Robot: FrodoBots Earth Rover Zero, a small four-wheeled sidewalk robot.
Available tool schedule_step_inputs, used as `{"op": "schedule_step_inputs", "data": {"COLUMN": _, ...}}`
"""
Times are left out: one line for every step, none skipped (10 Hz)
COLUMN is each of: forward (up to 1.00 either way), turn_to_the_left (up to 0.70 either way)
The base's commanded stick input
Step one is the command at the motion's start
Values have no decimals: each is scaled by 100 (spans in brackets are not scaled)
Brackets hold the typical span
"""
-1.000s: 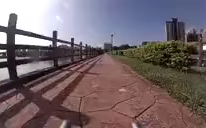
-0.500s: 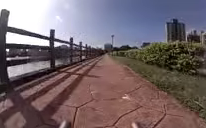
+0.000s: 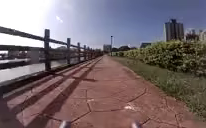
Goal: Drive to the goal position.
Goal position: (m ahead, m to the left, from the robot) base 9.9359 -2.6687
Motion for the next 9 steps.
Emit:
{"op": "schedule_step_inputs", "data": {"forward": 50, "turn_to_the_left": 0}}
{"op": "schedule_step_inputs", "data": {"forward": 50, "turn_to_the_left": 0}}
{"op": "schedule_step_inputs", "data": {"forward": 50, "turn_to_the_left": 0}}
{"op": "schedule_step_inputs", "data": {"forward": 50, "turn_to_the_left": 0}}
{"op": "schedule_step_inputs", "data": {"forward": 50, "turn_to_the_left": 0}}
{"op": "schedule_step_inputs", "data": {"forward": 50, "turn_to_the_left": 0}}
{"op": "schedule_step_inputs", "data": {"forward": 50, "turn_to_the_left": 0}}
{"op": "schedule_step_inputs", "data": {"forward": 50, "turn_to_the_left": 0}}
{"op": "schedule_step_inputs", "data": {"forward": 50, "turn_to_the_left": 0}}
